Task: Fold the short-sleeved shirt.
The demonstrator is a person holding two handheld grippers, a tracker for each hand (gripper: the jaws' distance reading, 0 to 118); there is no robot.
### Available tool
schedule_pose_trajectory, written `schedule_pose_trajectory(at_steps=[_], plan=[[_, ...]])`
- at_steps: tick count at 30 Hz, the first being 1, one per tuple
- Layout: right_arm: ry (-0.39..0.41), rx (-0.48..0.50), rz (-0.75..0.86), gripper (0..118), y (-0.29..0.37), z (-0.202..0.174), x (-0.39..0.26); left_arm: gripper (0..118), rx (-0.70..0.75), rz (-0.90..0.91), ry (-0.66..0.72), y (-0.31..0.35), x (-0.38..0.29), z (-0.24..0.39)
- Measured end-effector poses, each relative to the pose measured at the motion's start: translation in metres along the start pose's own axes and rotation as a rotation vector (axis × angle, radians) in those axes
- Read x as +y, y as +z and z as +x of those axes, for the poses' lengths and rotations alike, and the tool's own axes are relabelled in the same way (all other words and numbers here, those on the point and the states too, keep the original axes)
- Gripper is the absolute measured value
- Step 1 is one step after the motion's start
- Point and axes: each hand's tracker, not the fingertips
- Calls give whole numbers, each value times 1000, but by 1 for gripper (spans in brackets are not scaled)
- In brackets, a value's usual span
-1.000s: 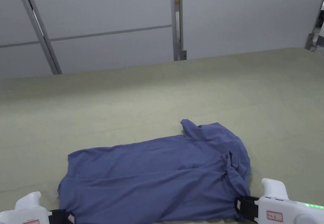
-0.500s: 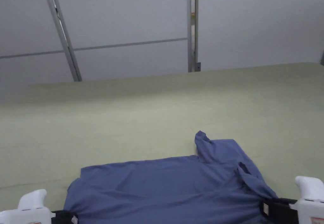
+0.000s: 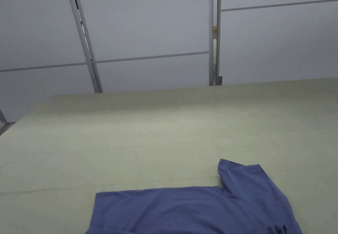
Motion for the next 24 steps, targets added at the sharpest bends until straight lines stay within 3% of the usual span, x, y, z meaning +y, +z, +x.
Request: schedule_pose_trajectory(at_steps=[3,6,9,11,12,13,14,15,16,17,20,22,24], plan=[[-84,-27,235,117,55,-5,42,118,-1,148,117,49,37,-14],[-108,11,589,117,119,-19,91,118,-44,373,162,103,75,-14],[-109,76,827,117,168,-39,143,118,-95,678,91,170,112,5],[-73,47,911,116,185,-53,182,116,-79,820,18,198,144,23],[-43,-23,980,109,190,-62,197,110,-58,902,-27,211,159,29],[-8,-108,1032,88,193,-71,210,96,-42,947,-33,218,173,35],[17,-163,1058,41,195,-78,224,65,-32,967,-35,229,189,50],[32,-157,1092,2,195,-86,235,0,-36,994,-28,234,203,58],[59,-88,1085,2,196,-88,246,0,-94,990,49,232,208,63],[50,-46,1047,2,196,-90,257,0,-103,966,26,232,221,69],[79,-66,1063,2,181,-101,273,0,-82,889,-12,206,260,63],[87,-42,1057,2,170,-105,278,0,-151,711,0,159,289,51],[78,14,1022,2,153,-105,284,0,-314,444,37,84,313,34]])
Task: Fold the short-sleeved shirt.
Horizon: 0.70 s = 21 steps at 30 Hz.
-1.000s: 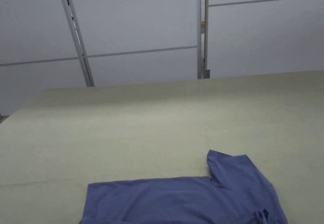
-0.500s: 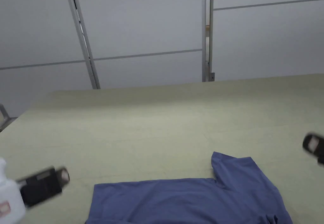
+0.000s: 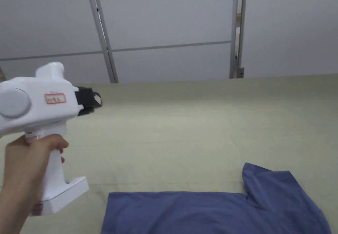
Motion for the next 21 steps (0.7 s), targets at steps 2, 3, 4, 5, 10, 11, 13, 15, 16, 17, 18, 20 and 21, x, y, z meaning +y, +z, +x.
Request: schedule_pose_trajectory(at_steps=[2,3,4,5,10,11,13,15,16,17,18,20,21], plan=[[5,2,-18,2,-10,-2,-12,0,-53,-183,165,-51,-33,-13],[19,-2,-44,2,-18,0,-19,0,26,-290,127,-75,-51,-21],[35,-6,-72,2,-23,0,-25,0,130,-308,16,-93,-64,-28],[43,1,-86,2,-27,1,-32,25,232,-363,-98,-111,-80,-33],[88,-18,-169,2,-45,12,-60,118,348,-526,16,-186,-144,-99],[81,-14,-179,2,-46,13,-64,118,331,-580,73,-197,-154,-109],[54,-9,-204,2,-50,17,-71,118,297,-621,121,-213,-170,-125],[50,-11,-219,2,-51,17,-75,118,311,-539,16,-178,-168,-89],[53,-12,-225,2,-52,17,-77,118,304,-534,5,-176,-167,-85],[55,-13,-234,2,-53,17,-80,113,342,-493,-53,-172,-164,-80],[50,-13,-244,2,-52,17,-82,87,388,-439,-136,-158,-160,-67],[29,-1,-251,2,-49,18,-89,8,222,-487,-81,-154,-163,-60],[17,2,-256,2,-49,19,-93,4,264,-525,-46,-155,-166,-54]])
